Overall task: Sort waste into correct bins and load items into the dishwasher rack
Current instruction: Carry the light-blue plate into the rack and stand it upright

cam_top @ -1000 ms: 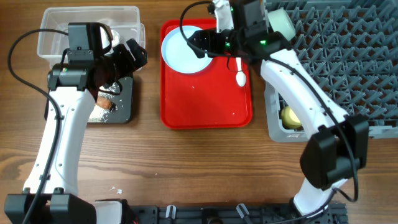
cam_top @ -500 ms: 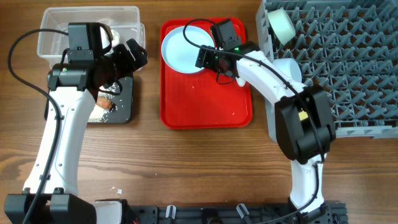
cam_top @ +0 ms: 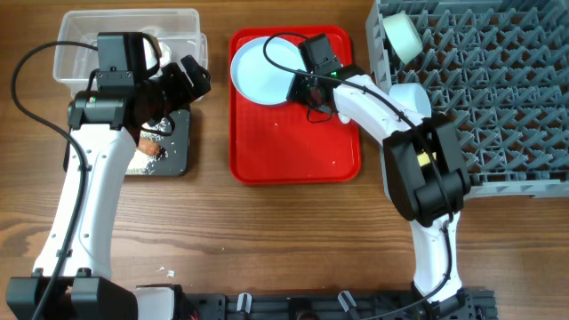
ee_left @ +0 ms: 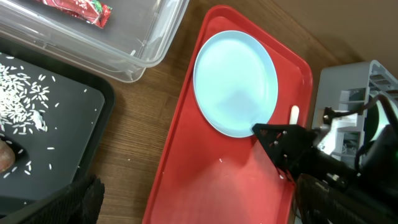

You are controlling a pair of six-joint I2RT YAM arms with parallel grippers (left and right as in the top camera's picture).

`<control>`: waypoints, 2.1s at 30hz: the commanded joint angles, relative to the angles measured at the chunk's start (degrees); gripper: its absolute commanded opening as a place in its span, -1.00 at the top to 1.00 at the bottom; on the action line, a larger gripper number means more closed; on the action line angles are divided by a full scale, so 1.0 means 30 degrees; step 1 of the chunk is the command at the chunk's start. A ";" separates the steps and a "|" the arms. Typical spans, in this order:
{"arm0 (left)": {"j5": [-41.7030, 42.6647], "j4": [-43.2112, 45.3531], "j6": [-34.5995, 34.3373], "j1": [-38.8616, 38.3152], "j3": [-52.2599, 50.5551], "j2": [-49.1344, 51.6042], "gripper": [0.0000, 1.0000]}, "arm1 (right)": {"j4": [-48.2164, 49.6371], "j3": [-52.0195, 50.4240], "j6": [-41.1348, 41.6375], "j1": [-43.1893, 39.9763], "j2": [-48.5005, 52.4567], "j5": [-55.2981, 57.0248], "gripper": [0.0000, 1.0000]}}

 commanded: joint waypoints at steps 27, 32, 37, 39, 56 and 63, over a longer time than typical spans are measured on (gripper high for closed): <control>0.0080 0.0029 0.0379 -0.0051 0.0189 0.0036 -1.00 | -0.2703 0.0386 -0.4794 -0.1741 -0.3410 -0.0809 0.91; 0.0080 0.0029 0.0379 -0.0051 0.0189 0.0036 -1.00 | -0.3417 0.0386 -0.6972 -0.2266 -0.8480 0.4430 0.91; 0.0080 0.0029 0.0379 -0.0051 0.0189 0.0036 -1.00 | -0.3439 0.0386 -0.8539 -0.2375 -1.1963 1.4149 0.91; 0.0080 0.0029 0.0379 -0.0051 0.0189 0.0036 -1.00 | -0.3424 0.0386 -0.9377 -0.2382 -1.2539 1.8127 0.92; 0.0080 0.0022 0.0379 -0.0051 0.0189 0.0036 -1.00 | -0.0809 0.0051 -2.2462 -0.7541 -1.0076 2.1085 0.92; 0.0080 0.0022 0.0379 -0.0051 0.0189 0.0036 -1.00 | -0.0714 0.0044 -2.5514 -0.7621 -0.7439 2.0407 0.91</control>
